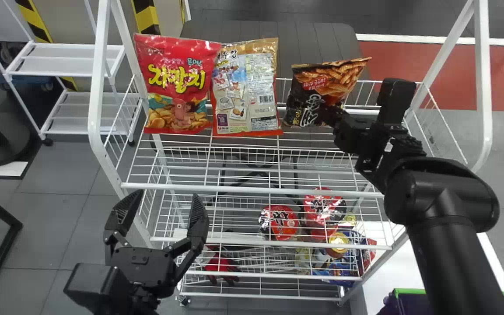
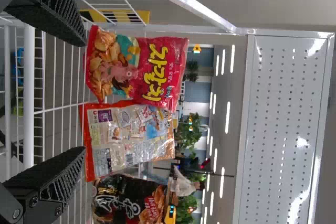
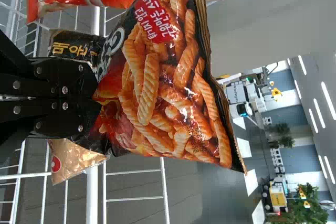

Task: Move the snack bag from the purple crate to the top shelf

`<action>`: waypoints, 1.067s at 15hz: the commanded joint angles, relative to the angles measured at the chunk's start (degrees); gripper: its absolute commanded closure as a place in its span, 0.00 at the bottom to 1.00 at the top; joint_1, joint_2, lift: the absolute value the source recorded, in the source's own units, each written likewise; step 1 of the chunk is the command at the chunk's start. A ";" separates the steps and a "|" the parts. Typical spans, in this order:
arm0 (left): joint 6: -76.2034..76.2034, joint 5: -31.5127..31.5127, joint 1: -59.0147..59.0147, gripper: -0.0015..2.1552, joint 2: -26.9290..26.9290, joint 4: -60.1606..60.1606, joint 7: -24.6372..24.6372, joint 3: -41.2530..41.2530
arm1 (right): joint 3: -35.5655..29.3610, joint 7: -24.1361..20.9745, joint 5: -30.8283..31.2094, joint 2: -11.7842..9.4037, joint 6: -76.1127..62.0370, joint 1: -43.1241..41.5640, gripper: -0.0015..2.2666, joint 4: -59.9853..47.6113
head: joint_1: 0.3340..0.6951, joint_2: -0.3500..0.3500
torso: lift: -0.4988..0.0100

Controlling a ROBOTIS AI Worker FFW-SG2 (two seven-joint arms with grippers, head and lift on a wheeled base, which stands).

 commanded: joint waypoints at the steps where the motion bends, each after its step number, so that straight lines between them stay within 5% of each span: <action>1: 0.06 -0.04 -0.10 0.05 0.06 -0.06 -0.06 -0.03 | 0.02 -0.07 -0.45 0.05 0.53 1.35 0.68 -1.70 | 1.00 0.47 | 0.98; 7: 0.06 -0.21 -0.10 0.05 0.06 -0.23 0.03 -0.65 | 0.28 -1.21 -0.10 0.05 2.81 3.46 0.68 -5.39 | 1.00 0.47 | 0.98; 9: 0.06 -0.30 0.16 0.05 0.24 -0.41 0.30 -0.65 | 0.81 -1.56 0.17 0.05 2.81 3.81 0.54 -5.39 | 1.00 0.46 | 0.98; 13: 0.06 -0.65 0.60 0.05 0.24 -0.85 0.47 -0.74 | 0.98 -2.18 0.34 0.05 2.64 4.25 0.08 -5.48 | 1.00 0.47 | 0.98; 16: 0.23 -1.00 0.69 0.05 0.24 -1.02 0.65 -0.91 | 0.98 -2.44 0.52 0.05 2.64 4.78 0.06 -6.36 | 1.00 0.46 | 0.98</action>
